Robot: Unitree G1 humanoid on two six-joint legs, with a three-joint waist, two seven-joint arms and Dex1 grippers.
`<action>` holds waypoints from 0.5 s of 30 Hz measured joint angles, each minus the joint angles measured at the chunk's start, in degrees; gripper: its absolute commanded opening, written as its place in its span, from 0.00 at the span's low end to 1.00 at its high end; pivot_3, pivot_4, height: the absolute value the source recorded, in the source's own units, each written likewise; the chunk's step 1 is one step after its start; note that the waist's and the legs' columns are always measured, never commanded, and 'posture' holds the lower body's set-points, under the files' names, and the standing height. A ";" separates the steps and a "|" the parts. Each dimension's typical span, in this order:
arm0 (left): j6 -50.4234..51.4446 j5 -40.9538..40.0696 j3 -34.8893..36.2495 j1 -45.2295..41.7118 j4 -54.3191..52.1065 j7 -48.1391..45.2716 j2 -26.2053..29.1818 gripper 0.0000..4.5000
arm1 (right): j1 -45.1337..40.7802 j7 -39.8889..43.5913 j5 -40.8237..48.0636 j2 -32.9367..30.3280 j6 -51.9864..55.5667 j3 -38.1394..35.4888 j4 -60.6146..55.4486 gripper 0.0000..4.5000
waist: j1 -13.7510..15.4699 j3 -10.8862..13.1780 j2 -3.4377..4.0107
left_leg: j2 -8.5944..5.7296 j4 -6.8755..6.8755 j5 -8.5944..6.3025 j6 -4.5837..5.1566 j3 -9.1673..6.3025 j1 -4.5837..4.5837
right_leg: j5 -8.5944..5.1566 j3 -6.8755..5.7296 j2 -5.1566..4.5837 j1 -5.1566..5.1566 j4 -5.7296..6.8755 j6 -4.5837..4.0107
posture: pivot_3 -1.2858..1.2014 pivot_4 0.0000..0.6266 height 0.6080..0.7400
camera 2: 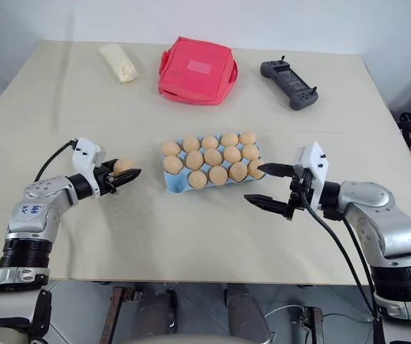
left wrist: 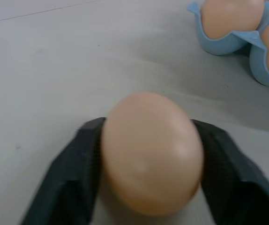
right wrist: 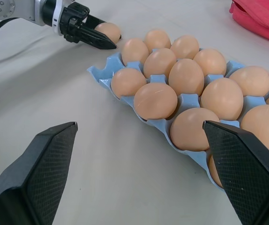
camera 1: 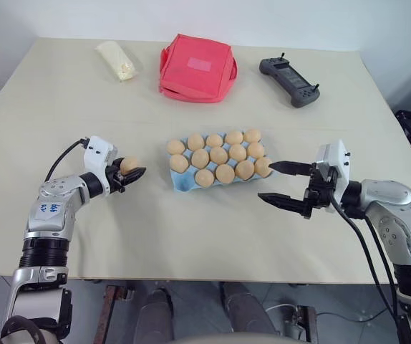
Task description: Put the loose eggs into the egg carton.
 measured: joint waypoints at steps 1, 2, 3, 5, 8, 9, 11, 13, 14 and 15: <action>0.01 -0.15 0.00 0.00 -0.07 -0.35 0.00 0.39 | 0.00 0.00 0.00 0.00 0.00 0.00 -0.10 1.00 | 0.00 0.00 0.00 | 0.00 0.00 0.00 0.00 0.00 0.00 | 0.00 0.00 0.00 0.00 0.00 0.00 | 0.52 0.24 1.00; 0.07 -0.30 0.01 0.00 -0.36 -0.71 0.00 0.38 | 0.00 0.00 0.00 0.00 -0.01 0.00 -0.14 1.00 | 0.00 0.00 0.00 | 0.00 0.01 0.00 0.00 0.00 0.00 | 0.00 0.00 0.00 0.00 0.00 0.00 | 0.52 0.24 1.00; 0.30 -0.60 0.04 0.00 -1.07 -1.12 0.01 0.38 | 0.00 -0.02 0.00 0.00 -0.01 0.00 -0.15 1.00 | 0.01 0.00 0.00 | 0.00 0.00 0.00 0.00 0.00 -0.01 | 0.00 0.00 0.00 0.00 0.00 0.00 | 0.52 0.24 1.00; 0.66 -1.49 0.12 -0.10 -3.24 -2.27 0.01 0.38 | 0.00 -0.10 0.00 0.00 -0.01 -0.01 -0.18 1.00 | 0.03 0.00 0.00 | 0.00 0.00 0.00 0.00 0.00 -0.01 | 0.00 0.00 0.00 0.00 -0.01 0.00 | 0.52 0.24 1.00; 2.94 -4.12 0.18 -1.23 -8.23 -4.26 0.00 0.38 | 0.79 -0.59 0.03 0.00 -0.01 -0.25 -0.62 1.00 | 0.10 0.00 0.00 | 0.00 -0.01 0.00 0.00 -0.01 -0.02 | 0.00 0.00 0.00 -0.01 0.00 0.00 | 0.52 0.24 1.00; 3.85 -5.05 0.15 -1.99 -9.89 -4.80 -0.05 0.38 | 1.34 -0.82 0.08 0.00 -0.01 -0.32 -0.85 1.00 | 0.13 0.00 0.00 | 0.00 -0.02 0.00 0.00 -0.02 -0.02 | 0.00 -0.01 0.00 0.00 -0.01 0.00 | 0.52 0.24 1.00; 5.89 -6.81 -0.21 -3.06 -13.72 -5.90 -0.06 0.38 | 2.42 -1.41 0.24 0.00 0.03 -0.72 -1.37 1.00 | 0.18 0.00 0.00 | -0.01 0.00 0.00 0.00 -0.01 -0.02 | 0.00 0.00 -0.01 0.02 -0.02 0.01 | 0.52 0.24 1.00; 7.29 -7.62 -1.36 -3.54 -15.90 -7.06 -0.07 0.38 | 3.26 -1.97 0.44 0.00 0.05 -1.56 -2.10 1.00 | 0.16 0.00 0.00 | -0.01 0.02 0.00 0.00 -0.01 -0.02 | 0.00 0.01 -0.01 0.03 -0.02 0.01 | 0.52 0.24 1.00; 8.03 -7.67 -2.42 -3.57 -16.56 -7.62 -0.06 0.38 | 3.84 -2.34 0.64 -0.01 0.05 -2.09 -2.59 1.00 | 0.16 0.00 0.00 | -0.01 0.02 0.00 0.00 -0.01 0.00 | 0.00 0.01 0.00 0.05 -0.01 0.01 | 0.52 0.24 1.00; 8.87 -7.67 -3.63 -3.53 -17.17 -8.27 -0.06 0.38 | 4.13 -2.64 0.76 -0.01 0.06 -2.20 -2.93 1.00 | 0.14 0.00 0.00 | -0.01 0.03 0.00 0.01 -0.02 0.00 | 0.00 0.00 0.00 0.04 -0.01 0.01 | 0.52 0.24 1.00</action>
